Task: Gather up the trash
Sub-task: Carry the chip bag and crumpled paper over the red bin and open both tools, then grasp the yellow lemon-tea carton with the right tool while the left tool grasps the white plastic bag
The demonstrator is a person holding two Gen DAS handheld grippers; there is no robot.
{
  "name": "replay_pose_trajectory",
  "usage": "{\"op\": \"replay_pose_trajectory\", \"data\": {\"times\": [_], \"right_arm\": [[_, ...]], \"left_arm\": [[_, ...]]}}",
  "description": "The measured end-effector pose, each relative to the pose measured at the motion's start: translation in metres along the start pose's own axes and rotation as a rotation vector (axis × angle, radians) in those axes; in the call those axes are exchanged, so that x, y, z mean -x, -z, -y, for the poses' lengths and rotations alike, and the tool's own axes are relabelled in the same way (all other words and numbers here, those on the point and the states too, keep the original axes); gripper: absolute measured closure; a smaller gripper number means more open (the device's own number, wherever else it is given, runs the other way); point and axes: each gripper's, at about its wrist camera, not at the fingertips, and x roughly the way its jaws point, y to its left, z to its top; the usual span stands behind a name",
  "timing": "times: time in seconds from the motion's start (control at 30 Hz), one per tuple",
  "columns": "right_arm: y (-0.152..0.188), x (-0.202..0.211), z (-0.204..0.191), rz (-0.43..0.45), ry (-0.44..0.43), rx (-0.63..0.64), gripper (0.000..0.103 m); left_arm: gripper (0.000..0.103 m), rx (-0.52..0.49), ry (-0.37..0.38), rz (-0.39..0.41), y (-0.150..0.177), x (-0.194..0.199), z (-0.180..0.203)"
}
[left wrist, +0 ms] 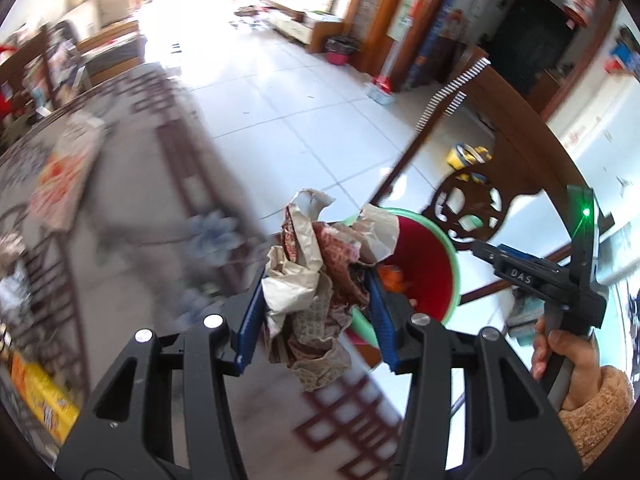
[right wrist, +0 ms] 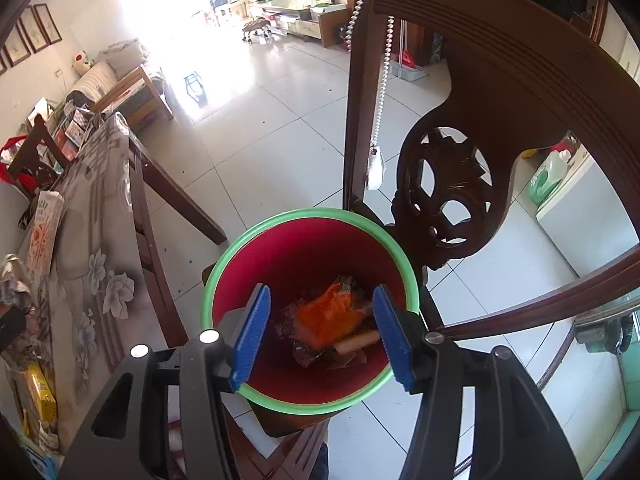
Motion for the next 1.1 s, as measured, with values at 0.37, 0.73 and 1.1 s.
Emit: {"op": "replay_pose_trajectory", "data": {"times": [0.37, 0.73, 1.1], "right_arm": [[0.012, 0.024, 0.033, 0.023, 0.027, -0.071, 0.044], [0.024, 0.044, 0.042, 0.047, 0.031, -0.097, 0.044], [0.022, 0.051, 0.000, 0.063, -0.028, -0.014, 0.043]], "left_arm": [[0.056, -0.158, 0.147, -0.074, -0.021, -0.061, 0.077], [0.025, -0.186, 0.194, -0.034, -0.028, -0.054, 0.101], [0.025, -0.035, 0.132, 0.021, -0.012, -0.004, 0.050]]}}
